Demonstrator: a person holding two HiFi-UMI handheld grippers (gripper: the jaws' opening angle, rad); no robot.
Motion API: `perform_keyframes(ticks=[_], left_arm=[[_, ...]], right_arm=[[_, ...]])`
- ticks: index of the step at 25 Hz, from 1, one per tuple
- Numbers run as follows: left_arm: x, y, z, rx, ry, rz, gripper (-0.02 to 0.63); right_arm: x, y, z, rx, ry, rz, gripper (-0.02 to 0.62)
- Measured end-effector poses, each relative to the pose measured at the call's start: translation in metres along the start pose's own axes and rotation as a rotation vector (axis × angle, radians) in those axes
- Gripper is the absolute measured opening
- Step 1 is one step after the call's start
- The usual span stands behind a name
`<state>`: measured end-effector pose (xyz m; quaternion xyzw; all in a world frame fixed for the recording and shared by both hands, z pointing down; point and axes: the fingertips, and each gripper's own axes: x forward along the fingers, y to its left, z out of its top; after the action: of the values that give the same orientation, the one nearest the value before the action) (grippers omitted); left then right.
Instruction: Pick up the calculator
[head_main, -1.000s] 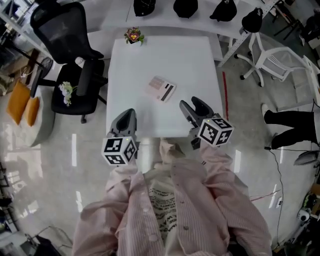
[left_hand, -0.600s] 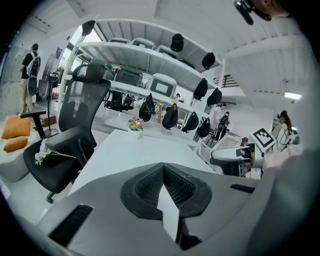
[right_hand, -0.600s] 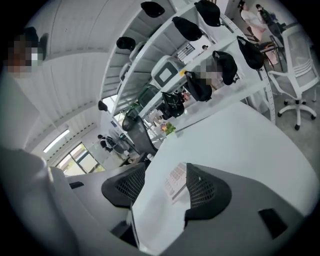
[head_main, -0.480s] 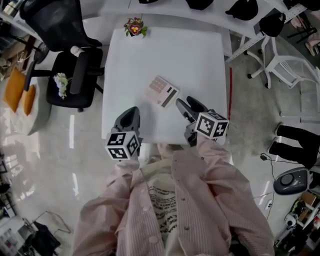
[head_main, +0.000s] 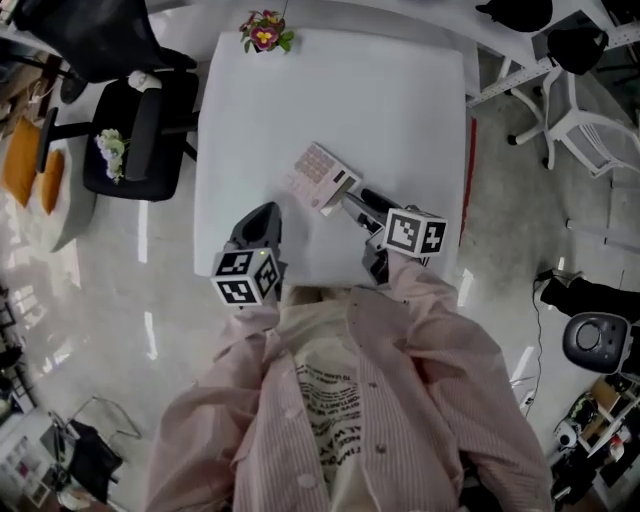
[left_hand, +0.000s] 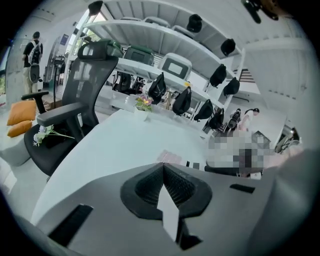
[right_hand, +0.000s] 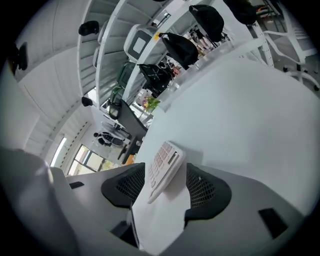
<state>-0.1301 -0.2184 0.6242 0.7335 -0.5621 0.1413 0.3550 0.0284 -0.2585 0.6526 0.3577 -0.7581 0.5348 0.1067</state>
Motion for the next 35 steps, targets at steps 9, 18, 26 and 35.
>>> perform_keyframes(ticks=[9,18,26,35], left_arm=[[0.019,0.006,-0.014,-0.025,0.057,0.011,0.000],[0.027,0.012,-0.012,-0.035,0.071,0.028,0.000],[0.031,0.016,-0.016,-0.037,0.092,0.022,0.001],[0.032,0.019,-0.018,-0.023,0.115,0.004,0.000]], right_arm=[[0.033,-0.008,-0.015,0.090,0.085,0.035,0.225],[0.053,-0.005,-0.021,0.104,0.149,0.043,0.225],[0.056,-0.011,-0.020,0.166,0.160,0.055,0.194],[0.055,-0.018,-0.022,0.239,0.109,0.011,0.112]])
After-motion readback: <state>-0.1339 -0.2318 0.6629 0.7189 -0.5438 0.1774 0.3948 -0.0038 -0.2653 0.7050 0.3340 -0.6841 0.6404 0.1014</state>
